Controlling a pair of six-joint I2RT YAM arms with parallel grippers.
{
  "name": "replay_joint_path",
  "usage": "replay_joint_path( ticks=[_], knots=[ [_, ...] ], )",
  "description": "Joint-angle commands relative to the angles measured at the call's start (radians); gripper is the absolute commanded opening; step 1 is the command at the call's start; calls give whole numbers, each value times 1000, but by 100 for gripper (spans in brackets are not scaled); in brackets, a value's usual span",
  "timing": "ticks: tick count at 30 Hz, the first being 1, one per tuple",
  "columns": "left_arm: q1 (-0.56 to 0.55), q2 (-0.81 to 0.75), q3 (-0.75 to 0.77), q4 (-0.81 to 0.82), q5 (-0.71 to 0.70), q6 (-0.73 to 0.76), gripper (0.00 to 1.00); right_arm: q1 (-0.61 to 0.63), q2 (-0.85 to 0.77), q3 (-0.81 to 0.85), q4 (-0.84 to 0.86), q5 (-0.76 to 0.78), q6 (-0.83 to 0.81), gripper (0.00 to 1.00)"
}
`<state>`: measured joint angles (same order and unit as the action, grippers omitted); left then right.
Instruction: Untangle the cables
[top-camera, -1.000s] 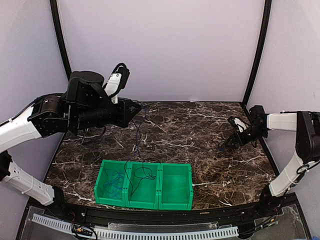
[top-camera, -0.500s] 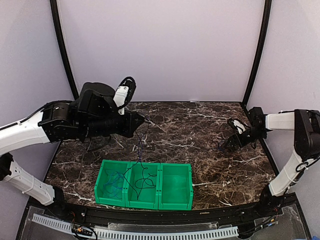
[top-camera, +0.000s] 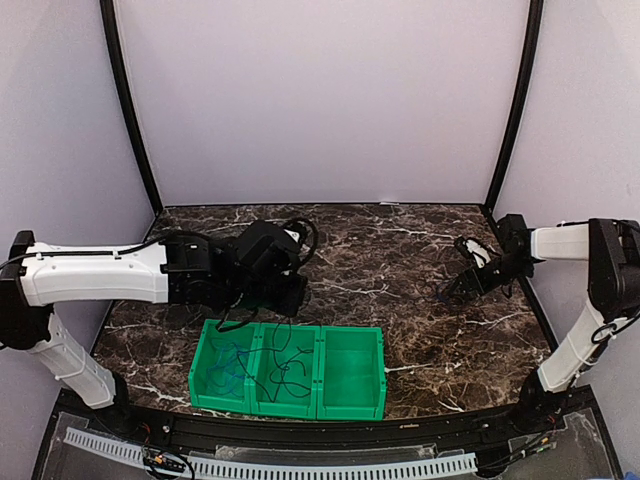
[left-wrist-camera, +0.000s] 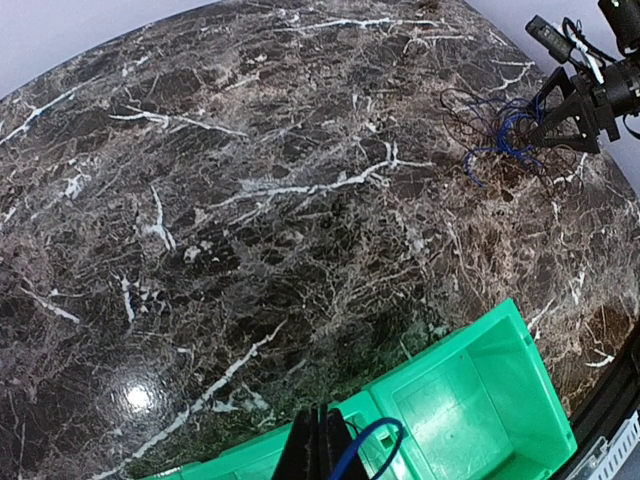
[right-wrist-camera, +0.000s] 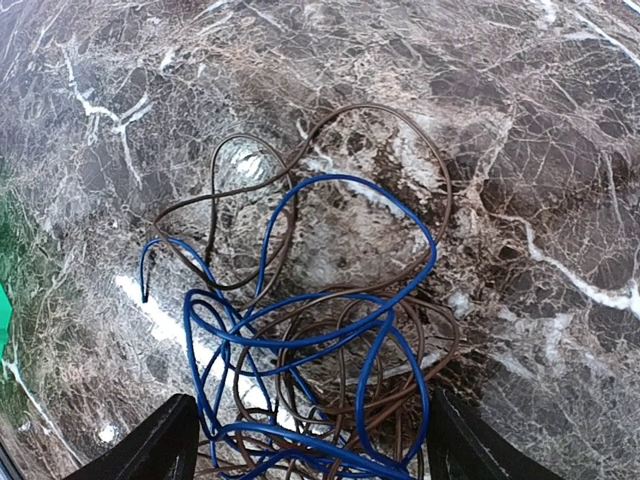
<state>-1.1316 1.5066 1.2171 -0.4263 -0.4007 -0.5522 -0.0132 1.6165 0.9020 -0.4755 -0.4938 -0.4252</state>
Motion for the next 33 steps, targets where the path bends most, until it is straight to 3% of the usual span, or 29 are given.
replay_joint_path(
  ticks=[1, 12, 18, 33],
  knots=[
    [-3, -7, -16, -17, 68, -54, 0, 7, -9, 18, -13, -32, -13, 79],
    [1, -5, -169, 10, 246, -143, 0, 108, -134, 38, -40, -121, -63, 78],
    [1, 44, -176, 32, 302, -162, 0, 170, -165, 24, -25, -116, -72, 78],
    [7, 246, 4, -112, 340, -120, 0, 206, -172, 6, -31, -132, -92, 76]
  ],
)
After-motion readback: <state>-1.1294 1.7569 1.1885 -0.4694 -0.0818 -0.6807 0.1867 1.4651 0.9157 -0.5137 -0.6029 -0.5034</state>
